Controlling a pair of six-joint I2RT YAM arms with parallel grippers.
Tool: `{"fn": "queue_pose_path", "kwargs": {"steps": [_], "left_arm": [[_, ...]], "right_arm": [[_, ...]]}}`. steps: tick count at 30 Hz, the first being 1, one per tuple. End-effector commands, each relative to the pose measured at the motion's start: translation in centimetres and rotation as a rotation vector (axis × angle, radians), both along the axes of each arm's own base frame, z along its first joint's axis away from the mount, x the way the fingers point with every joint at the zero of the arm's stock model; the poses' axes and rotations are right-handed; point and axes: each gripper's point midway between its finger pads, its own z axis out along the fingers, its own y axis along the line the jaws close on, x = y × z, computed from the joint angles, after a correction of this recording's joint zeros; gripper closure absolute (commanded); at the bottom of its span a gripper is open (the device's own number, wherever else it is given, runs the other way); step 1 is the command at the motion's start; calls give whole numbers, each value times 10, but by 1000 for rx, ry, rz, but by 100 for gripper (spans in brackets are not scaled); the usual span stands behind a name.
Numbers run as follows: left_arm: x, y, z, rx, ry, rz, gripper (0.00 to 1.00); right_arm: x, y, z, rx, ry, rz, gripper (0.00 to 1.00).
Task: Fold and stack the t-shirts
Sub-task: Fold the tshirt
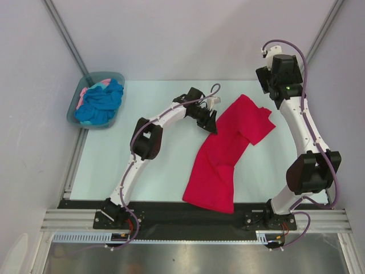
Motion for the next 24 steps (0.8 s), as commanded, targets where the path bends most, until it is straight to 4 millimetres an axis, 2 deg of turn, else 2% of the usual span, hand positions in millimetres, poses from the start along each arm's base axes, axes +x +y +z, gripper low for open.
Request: {"fn": "queue_pose_path", "kwargs": {"steps": [1,2,3,5,6,14,15,17,24], "left_arm": [[1,-11,1,-14,-31,-12,49],[2,-11,-1,2,-39,-3,55],[2,-11,-3,9,-42,-1,69],[3,-8,-8,27,-42,10,83],[4,-7,-11,39,-45,18,100],[18,13,-22,151,-94,107,100],[26,22,-20,175,-112,140,100],[30,34,-22,210,-109,175,100],[62,110,-19,335,-122,363,100]], "right_arm": [[5,11,17,29,-42,22,2],[6,14,18,30,-46,26,2],[7,14,16,33,-42,26,2],[7,19,15,43,-38,38,2],[7,19,14,42,-36,38,2],[11,27,15,50,-45,56,3],[11,30,15,51,-45,60,3],[12,33,14,53,-43,69,3],[14,46,14,53,-45,104,3]]}}
